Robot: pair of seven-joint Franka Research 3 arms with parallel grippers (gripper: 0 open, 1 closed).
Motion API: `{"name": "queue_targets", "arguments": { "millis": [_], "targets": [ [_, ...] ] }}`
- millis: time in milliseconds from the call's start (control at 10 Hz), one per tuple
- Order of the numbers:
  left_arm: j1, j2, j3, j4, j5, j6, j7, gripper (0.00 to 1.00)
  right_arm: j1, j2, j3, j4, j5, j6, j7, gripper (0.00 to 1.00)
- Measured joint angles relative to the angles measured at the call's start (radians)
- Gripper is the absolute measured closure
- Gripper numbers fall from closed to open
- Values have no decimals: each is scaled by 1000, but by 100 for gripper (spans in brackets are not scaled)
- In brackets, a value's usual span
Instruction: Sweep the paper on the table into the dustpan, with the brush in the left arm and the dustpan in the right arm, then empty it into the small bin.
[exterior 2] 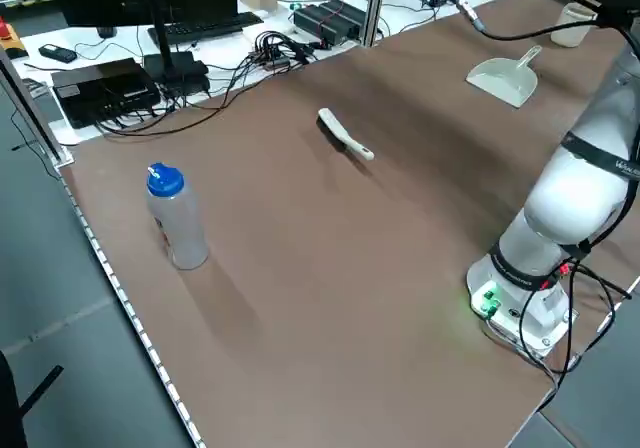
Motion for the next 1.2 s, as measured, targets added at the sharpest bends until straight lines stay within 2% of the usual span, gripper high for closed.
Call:
{"name": "queue_targets", "arguments": {
  "millis": [100, 200, 400, 500, 700, 800, 1000, 1200],
  "targets": [
    [-2, 0, -1, 0, 0, 0, -3, 0, -3, -19, -79, 7, 55, -38, 68, 0],
    [-4, 0, -3, 0, 0, 0, -8, 0, -13, -41, -119, 9, 76, -78, 122, 0],
    [-8, 0, -5, 0, 0, -1, -14, 0, -25, -104, -132, -19, 81, -114, 233, 0],
    [-8, 0, -7, 0, 0, -1, -14, 0, -25, -150, -132, -74, 81, -112, 276, 0],
    [-10, 0, -11, 1, 0, -1, -14, 0, -40, -236, -134, -215, 81, -32, 305, 0],
    [-11, -2, -19, 4, 0, -1, -14, 0, -49, -255, -142, -251, 88, -9, 308, 0],
    [-12, -15, -48, 6, 0, -1, -18, 0, -56, -259, -167, -256, 106, -1, 308, 0],
    [-10, -19, -47, 6, 0, -1, -19, 0, -68, -259, -178, -256, 150, 3, 308, 0]
  ]
}}
